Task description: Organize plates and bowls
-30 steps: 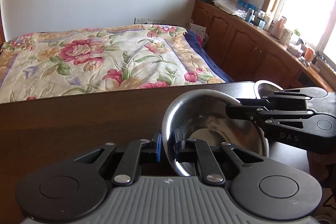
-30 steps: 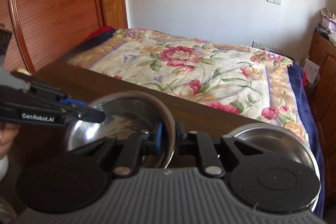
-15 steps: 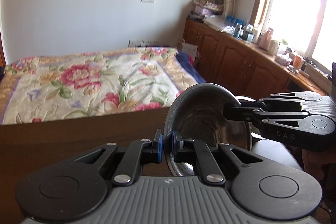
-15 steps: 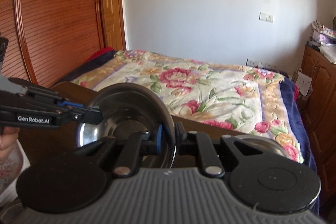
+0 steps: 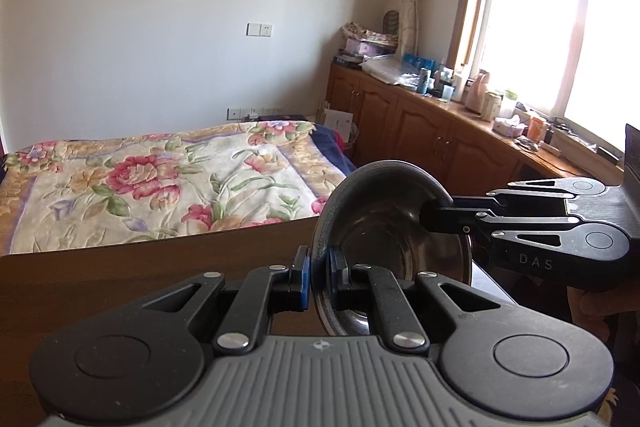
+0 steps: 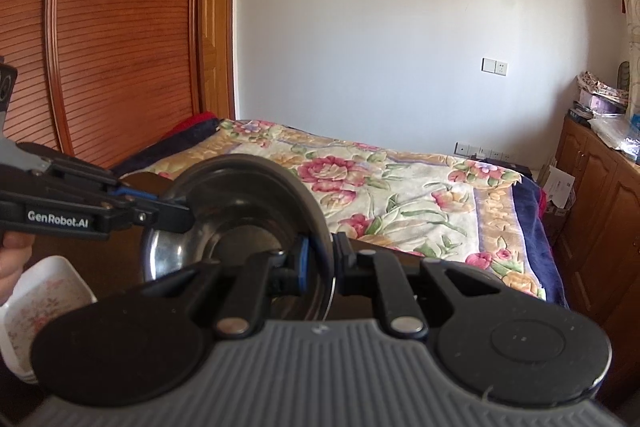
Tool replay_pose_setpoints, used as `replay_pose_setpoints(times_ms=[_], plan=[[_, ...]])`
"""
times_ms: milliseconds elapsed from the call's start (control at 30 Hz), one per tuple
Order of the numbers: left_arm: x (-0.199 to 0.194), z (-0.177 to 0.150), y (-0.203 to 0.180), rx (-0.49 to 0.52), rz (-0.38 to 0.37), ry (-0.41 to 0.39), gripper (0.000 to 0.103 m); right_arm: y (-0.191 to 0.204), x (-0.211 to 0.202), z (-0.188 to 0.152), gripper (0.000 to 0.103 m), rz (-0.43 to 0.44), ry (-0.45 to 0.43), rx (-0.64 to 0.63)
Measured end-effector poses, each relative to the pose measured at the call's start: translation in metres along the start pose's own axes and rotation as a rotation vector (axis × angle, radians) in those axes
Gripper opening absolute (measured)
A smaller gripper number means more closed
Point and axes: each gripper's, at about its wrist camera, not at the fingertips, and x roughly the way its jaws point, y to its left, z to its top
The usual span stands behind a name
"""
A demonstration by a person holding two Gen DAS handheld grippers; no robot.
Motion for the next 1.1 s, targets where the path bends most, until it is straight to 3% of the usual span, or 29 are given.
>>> replay_pose_setpoints(times_ms=[433,1100], plan=[[-0.034,-0.033,-0.011,0.015,-0.055,-0.007,0.010,0.018,-0.031,-0.022,0.015,-0.022,0.004,0.015],[-0.046,-0.089,-0.022,-0.005,-0.097,0.049,0.010,0.037,-0.051,-0.067,0.015,-0.034,0.052,0.032]])
